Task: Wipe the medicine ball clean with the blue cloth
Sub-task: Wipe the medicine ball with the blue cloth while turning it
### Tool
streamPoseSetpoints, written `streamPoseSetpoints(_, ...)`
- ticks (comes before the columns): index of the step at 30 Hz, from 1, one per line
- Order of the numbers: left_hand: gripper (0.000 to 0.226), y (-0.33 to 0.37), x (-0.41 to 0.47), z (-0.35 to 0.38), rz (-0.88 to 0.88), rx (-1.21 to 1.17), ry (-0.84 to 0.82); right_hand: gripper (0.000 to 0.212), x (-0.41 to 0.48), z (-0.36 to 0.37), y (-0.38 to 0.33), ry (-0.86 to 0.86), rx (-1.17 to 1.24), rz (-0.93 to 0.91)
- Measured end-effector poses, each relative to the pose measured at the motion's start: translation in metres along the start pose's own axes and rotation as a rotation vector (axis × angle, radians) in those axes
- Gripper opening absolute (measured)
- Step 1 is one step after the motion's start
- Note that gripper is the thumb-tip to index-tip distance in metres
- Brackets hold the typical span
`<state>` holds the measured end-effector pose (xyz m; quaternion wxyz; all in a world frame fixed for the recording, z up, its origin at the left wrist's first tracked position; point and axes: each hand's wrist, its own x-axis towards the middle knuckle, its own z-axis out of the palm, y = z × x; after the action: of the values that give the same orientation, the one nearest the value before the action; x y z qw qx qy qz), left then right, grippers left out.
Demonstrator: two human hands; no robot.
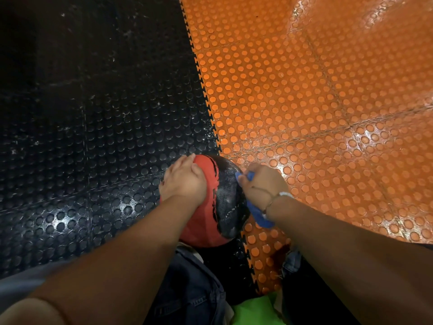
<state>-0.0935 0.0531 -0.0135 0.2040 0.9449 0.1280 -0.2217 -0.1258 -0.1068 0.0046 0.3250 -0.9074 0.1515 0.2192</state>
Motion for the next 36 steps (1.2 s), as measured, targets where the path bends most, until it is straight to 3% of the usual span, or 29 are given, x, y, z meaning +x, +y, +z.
streamPoseSetpoints(5,0.048,0.007,-0.002,0.001,-0.113,-0.016,0.033,0.020,-0.017,0.021,-0.026,0.092,-0.064,-0.351)
streamPoseSetpoints(11,0.054,0.010,-0.016,0.006,-0.080,0.057,0.047,0.016,0.002,0.002,0.004,0.087,0.139,0.052)
streamPoseSetpoints(15,0.050,0.011,-0.017,0.007,-0.093,0.066,0.068,0.014,-0.009,0.015,-0.011,0.135,0.011,-0.200)
streamPoseSetpoints(18,0.049,0.009,-0.014,0.003,-0.095,0.060,0.042,0.018,0.001,0.004,-0.003,0.068,0.128,-0.069)
streamPoseSetpoints(21,0.049,0.010,-0.015,0.005,-0.093,0.075,0.042,0.022,0.007,-0.002,0.005,0.051,0.072,0.031)
streamPoseSetpoints(26,0.048,0.010,-0.010,0.002,-0.133,0.042,0.038,0.023,-0.013,0.020,-0.016,0.113,-0.018,-0.360)
streamPoseSetpoints(31,0.049,0.015,-0.018,0.005,-0.116,0.074,0.041,0.021,0.000,0.005,0.003,0.147,0.064,-0.067)
streamPoseSetpoints(36,0.049,0.016,-0.018,0.006,-0.124,0.087,0.048,0.018,-0.012,0.018,-0.013,0.157,-0.016,-0.316)
